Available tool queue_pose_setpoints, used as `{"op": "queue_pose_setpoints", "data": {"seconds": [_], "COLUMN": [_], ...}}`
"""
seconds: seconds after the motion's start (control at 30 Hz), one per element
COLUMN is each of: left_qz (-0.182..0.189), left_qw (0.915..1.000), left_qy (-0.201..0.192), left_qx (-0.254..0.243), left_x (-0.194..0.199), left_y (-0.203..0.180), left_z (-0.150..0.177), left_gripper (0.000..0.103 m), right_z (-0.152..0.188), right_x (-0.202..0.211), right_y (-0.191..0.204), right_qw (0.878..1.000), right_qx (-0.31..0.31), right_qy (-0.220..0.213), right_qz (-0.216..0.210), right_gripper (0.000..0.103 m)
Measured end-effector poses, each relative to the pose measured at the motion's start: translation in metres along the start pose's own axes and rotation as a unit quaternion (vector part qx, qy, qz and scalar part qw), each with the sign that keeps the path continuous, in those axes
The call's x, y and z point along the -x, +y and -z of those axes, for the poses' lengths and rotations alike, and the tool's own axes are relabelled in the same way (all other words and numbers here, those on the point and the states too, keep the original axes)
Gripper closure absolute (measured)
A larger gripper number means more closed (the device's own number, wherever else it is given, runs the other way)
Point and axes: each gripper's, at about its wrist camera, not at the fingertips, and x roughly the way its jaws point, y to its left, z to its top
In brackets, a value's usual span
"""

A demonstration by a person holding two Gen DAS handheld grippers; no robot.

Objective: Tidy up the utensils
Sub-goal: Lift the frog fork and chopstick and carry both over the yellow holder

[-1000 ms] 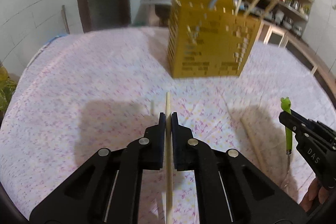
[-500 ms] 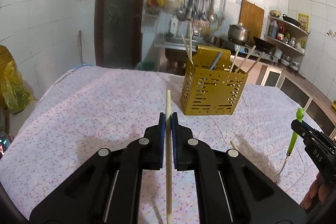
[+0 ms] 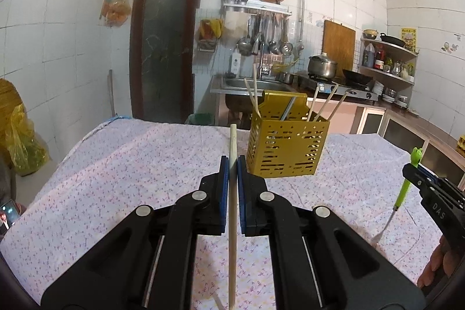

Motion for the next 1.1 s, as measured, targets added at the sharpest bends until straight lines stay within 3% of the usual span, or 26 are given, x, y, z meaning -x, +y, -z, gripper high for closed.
{"op": "queue_pose_setpoints", "data": {"seconds": [0.47,0.77,0.93,1.1], "left_qz": [0.015,0.038,0.045,0.045], "left_qw": [0.9993,0.9961,0.9911,0.9894], "left_qy": [-0.032,-0.079,-0.125,-0.136], "left_qx": [0.010,0.015,0.009,0.020], "left_x": [-0.021,-0.046,-0.061,-0.101], "left_y": [-0.009,-0.031,-0.052,-0.065], "left_z": [-0.057,-0.125,-0.167,-0.198], "left_gripper": [0.098,0.098,0.098,0.098], "right_z": [-0.045,-0.115,-0.155,-0.186], "right_x": [-0.019,-0.048,-0.072,-0.102], "right_y": [0.008,0.016,0.022,0.024], "right_qw": [0.999,0.996,0.994,0.992], "right_qx": [0.004,0.003,0.009,0.003], "right_qy": [-0.027,-0.077,-0.101,-0.115], "right_qz": [-0.016,-0.034,-0.041,-0.051], "right_gripper": [0.087,0.087,0.087,0.087]}}
